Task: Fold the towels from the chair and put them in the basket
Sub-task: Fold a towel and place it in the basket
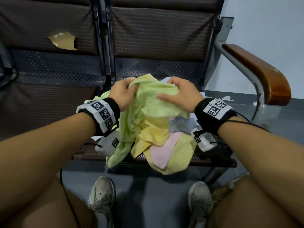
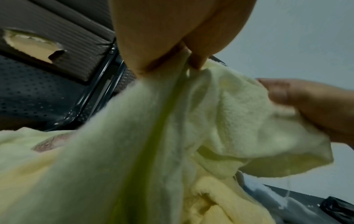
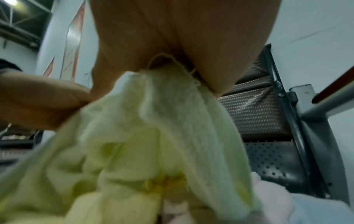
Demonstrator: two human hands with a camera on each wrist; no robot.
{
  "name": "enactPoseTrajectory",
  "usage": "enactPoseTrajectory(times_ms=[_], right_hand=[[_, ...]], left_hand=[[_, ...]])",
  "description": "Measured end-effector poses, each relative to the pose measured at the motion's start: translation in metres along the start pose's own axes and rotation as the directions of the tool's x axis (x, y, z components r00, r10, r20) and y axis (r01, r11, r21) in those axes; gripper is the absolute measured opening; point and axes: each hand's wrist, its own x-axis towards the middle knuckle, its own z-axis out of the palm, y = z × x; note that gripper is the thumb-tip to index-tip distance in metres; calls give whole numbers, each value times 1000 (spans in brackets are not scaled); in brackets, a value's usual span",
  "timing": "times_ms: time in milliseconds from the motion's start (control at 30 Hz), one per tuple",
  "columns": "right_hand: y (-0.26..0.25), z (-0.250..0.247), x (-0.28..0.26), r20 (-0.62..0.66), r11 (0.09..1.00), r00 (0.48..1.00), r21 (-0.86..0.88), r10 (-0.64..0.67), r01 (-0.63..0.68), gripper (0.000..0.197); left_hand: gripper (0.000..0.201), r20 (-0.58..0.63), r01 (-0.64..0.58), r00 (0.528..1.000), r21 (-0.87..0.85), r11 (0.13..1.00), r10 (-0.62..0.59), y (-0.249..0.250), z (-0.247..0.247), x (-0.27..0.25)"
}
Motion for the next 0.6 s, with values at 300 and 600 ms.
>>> enactPoseTrajectory(times_ms=[300,600], right_hand=[[14,-7,-18,43,978,990,-159,-133,138,22],[9,-2,-20,67,948,968,-195,-242,250,40]], left_hand=[[28,124,185,979,-201,962,-163,11,13,-9],[48,328,-39,944,17,999,32,28,49,-41]])
